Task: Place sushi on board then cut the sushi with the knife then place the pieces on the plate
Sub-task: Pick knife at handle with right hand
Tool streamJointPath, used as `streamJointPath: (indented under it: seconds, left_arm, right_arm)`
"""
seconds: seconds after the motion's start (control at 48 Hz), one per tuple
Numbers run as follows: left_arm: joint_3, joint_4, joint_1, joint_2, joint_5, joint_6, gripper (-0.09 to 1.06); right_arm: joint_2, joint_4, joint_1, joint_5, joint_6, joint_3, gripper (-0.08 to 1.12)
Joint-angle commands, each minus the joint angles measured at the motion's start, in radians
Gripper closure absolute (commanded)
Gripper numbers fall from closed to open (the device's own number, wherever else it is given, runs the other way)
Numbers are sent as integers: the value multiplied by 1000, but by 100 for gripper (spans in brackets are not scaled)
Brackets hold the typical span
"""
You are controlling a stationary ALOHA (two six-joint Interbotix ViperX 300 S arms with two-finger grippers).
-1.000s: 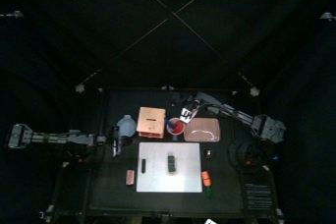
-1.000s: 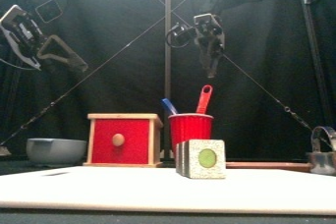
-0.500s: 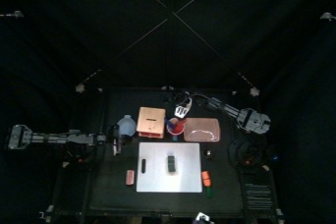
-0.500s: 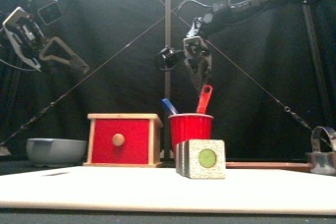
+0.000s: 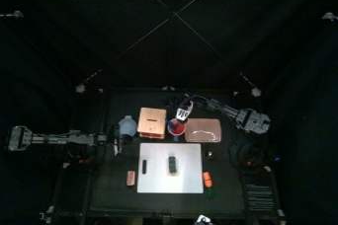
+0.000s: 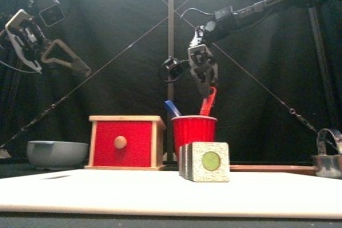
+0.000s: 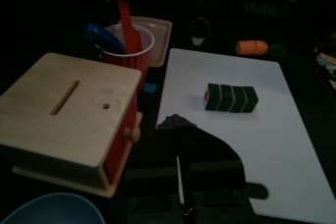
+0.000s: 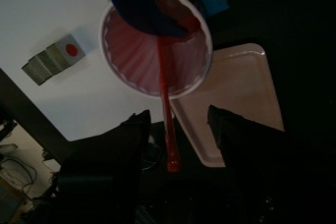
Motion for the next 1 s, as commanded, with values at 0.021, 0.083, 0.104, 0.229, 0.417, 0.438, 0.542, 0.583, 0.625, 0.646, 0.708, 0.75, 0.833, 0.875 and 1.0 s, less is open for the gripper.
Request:
streamJointPath:
  seconds: [0.021,0.083,0.104,0.229,0.417,0.438,0.542,0.583,0.625,0.646,0.708,0.75,0.833,0.875,1.0]
  left_arm:
    - [-14,-2,3,3,-5,0,98]
    - [-14,-2,3,3,-5,0,98]
    - [-14,-3,3,5,-3,0,98]
    - [-11,-8,3,3,-5,2,98]
    - [-8,-8,3,3,-3,2,98]
    - [-8,-8,3,3,-5,0,98]
    - [-5,-8,3,3,-5,0,98]
    - [-3,-8,5,3,-3,-2,98]
    - [-2,-9,5,3,-5,0,98]
    - [-2,-9,5,3,-3,-2,98]
    - [0,-14,3,3,-5,0,98]
    - [0,-14,5,3,-5,0,98]
    - [0,-15,5,3,-5,2,98]
    - [0,-15,5,3,-5,2,98]
    - [0,-15,5,3,-5,0,98]
  right_arm:
    - [-15,8,0,0,-3,-14,20]
    - [-11,8,0,0,-3,-14,20]
    - [-9,8,0,-2,-3,-14,20]
    - [-9,8,0,-2,-3,-12,20]
    - [-8,8,0,-2,-5,-9,21]
    - [-6,8,0,0,-5,-9,22]
    - [-5,6,0,0,-3,-9,27]
    - [-3,6,0,0,-3,-9,30]
    - [-5,5,0,-2,-3,-9,33]
    - [-3,6,2,-2,-3,-9,35]
    - [-3,8,2,0,-3,-9,40]
    - [-3,8,2,0,-2,-9,43]
    - [-3,3,2,0,2,-14,49]
    - [-3,3,2,3,2,-18,52]
    - [-3,3,5,14,5,-29,58]
